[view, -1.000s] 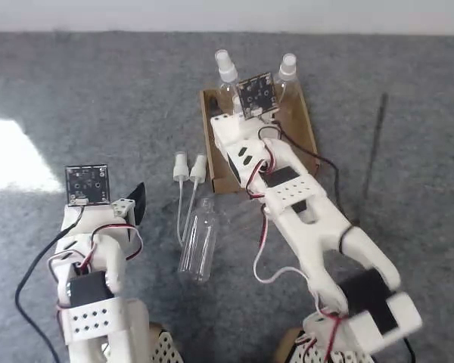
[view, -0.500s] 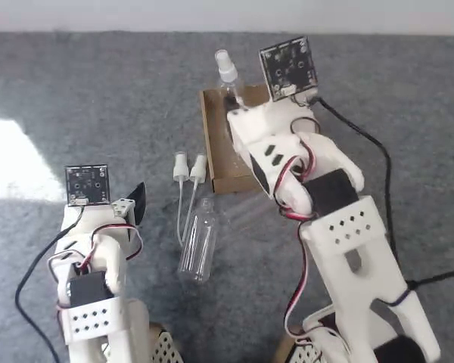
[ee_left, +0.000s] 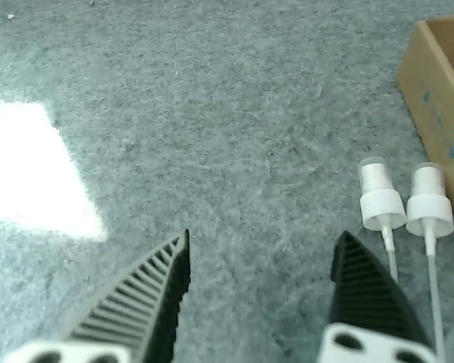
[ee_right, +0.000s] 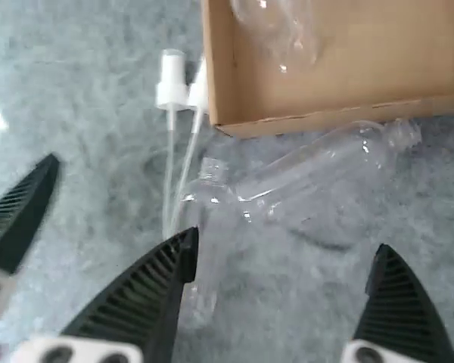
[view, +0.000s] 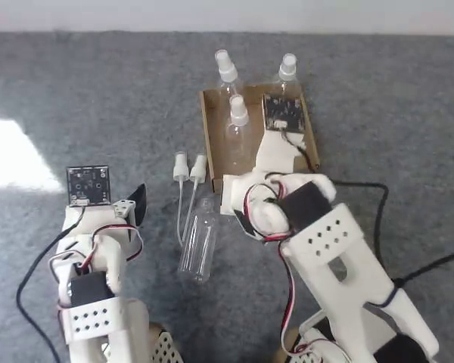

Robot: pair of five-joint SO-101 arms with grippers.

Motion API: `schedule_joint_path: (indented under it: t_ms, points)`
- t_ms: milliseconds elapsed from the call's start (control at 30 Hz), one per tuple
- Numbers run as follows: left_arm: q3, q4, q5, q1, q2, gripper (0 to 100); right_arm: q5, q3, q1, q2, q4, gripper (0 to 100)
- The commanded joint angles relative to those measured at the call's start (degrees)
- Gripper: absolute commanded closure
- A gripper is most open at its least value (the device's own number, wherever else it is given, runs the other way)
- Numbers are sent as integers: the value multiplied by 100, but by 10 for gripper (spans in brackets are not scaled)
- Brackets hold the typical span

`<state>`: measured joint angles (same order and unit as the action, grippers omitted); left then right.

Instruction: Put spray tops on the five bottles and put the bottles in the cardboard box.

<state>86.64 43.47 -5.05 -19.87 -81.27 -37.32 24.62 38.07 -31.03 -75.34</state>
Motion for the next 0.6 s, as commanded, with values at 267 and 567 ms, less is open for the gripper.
schedule_joint_path:
  t_ms: [267, 567]
  points:
    - [48, -352, -26, 9, -26, 722, -563, 2321, -75, -145, 2782, 696]
    - [48, -352, -26, 9, -26, 722, -1108, 1934, -303, 910, 3090, 696]
